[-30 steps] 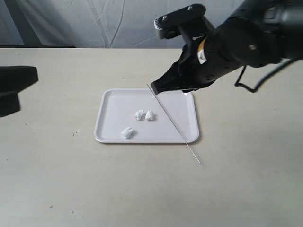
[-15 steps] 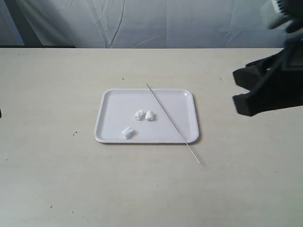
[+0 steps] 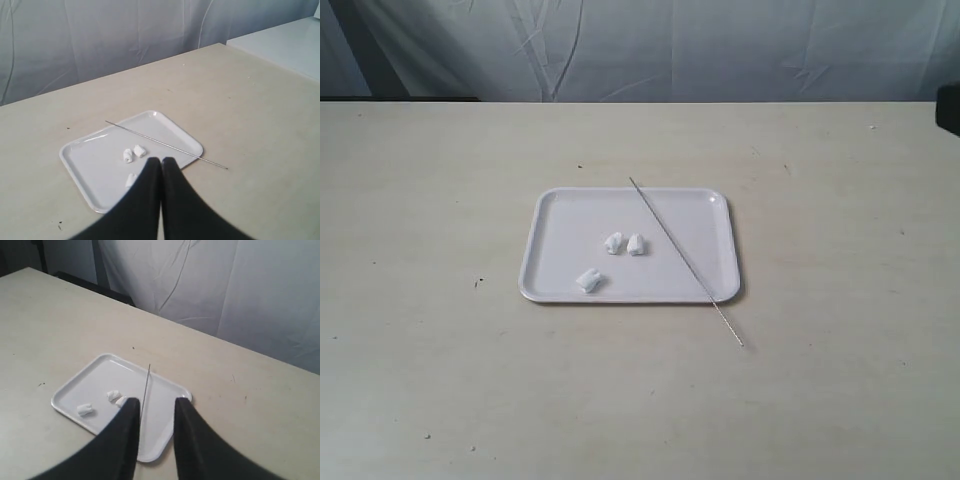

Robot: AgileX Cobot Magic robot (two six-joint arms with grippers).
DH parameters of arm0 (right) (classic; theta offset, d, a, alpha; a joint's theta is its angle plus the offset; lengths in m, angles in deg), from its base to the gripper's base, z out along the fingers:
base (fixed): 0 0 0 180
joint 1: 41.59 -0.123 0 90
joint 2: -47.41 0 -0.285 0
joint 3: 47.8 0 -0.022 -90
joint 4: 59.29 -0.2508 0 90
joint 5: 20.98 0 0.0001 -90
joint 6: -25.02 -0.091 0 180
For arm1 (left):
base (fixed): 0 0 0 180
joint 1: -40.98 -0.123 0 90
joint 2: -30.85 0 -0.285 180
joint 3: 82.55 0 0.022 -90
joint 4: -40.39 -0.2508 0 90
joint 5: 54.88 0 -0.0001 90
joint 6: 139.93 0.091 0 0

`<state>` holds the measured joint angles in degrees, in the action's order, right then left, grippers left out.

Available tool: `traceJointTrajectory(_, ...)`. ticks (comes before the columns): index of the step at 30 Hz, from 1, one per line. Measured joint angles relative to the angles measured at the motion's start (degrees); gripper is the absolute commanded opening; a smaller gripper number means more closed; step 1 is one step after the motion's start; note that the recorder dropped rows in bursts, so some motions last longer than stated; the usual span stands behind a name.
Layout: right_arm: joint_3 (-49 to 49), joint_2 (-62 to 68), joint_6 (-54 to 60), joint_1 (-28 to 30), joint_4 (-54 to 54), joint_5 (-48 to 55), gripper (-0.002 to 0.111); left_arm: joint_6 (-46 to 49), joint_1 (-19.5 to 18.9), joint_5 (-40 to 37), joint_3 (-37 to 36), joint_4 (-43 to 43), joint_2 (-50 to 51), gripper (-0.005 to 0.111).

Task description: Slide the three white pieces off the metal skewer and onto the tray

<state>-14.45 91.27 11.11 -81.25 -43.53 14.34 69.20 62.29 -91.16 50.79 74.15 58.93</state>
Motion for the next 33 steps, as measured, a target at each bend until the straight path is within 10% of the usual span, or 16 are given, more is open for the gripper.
traceJointTrajectory(13, 0.40, -0.77, 0.00, 0.00, -8.34, 0.48, 0.024, 0.00, 0.00, -1.33, 0.00, -0.30, 0.00, 0.000)
traceJointTrajectory(19, 6.63, -8.42, 0.00, 0.00, 0.47, -1.31, 0.024, 0.00, -0.10, 8.95, -2.00, -32.30, -7.01, 0.000)
traceJointTrajectory(33, 14.28, -30.68, 0.00, 0.00, 6.42, 8.84, 0.024, 0.11, -10.76, 5.48, -14.36, -23.51, -19.99, 0.000)
